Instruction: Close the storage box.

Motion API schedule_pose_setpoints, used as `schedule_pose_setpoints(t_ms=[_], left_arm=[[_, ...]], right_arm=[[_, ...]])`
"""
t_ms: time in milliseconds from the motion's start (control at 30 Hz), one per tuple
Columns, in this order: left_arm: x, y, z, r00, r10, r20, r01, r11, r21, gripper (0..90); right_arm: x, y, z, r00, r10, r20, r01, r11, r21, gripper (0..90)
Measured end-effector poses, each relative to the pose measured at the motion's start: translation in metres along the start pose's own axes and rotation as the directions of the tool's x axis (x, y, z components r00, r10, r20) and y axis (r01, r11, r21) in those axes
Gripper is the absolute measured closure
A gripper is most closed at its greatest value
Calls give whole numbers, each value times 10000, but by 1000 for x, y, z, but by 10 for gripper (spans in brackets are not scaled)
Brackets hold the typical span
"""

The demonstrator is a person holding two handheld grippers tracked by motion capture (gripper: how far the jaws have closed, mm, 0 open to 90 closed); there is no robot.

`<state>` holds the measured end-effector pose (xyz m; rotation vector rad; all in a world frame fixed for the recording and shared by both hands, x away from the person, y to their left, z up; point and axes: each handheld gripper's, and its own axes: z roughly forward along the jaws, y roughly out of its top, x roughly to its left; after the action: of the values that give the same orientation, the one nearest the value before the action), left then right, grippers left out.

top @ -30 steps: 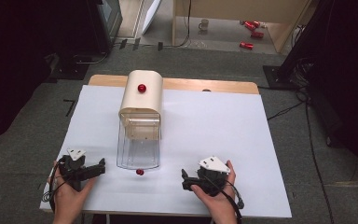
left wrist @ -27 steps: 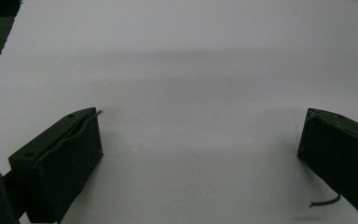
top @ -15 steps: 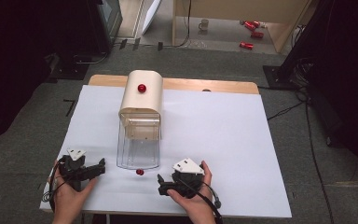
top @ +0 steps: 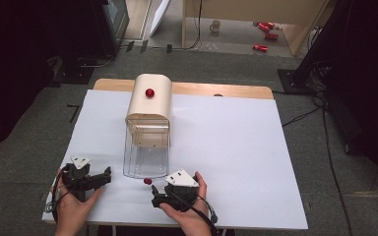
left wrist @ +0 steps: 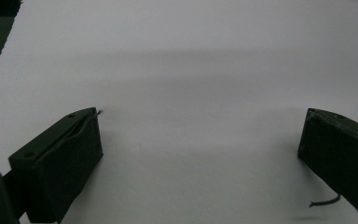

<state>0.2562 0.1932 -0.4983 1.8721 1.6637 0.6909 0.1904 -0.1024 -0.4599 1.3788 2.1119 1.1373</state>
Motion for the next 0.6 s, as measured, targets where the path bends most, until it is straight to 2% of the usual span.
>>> schedule_pose_setpoints(t_ms=[233, 433, 600], left_arm=[[0, 0, 0, 10000, 3, -2, -3, 10000, -5, 0], [0, 0, 0, 10000, 0, 0, 0, 10000, -6, 0], [0, 0, 0, 10000, -1, 0, 1, 10000, -8, 0]], right_arm=[[7, 0, 0, 10000, -15, -61, 15, 10000, -31, 164], [12, -2, 1, 9999, -106, 78, 105, 9999, 30, 167], [19, -2, 2, 10000, -85, -48, 84, 9999, -55, 240]])
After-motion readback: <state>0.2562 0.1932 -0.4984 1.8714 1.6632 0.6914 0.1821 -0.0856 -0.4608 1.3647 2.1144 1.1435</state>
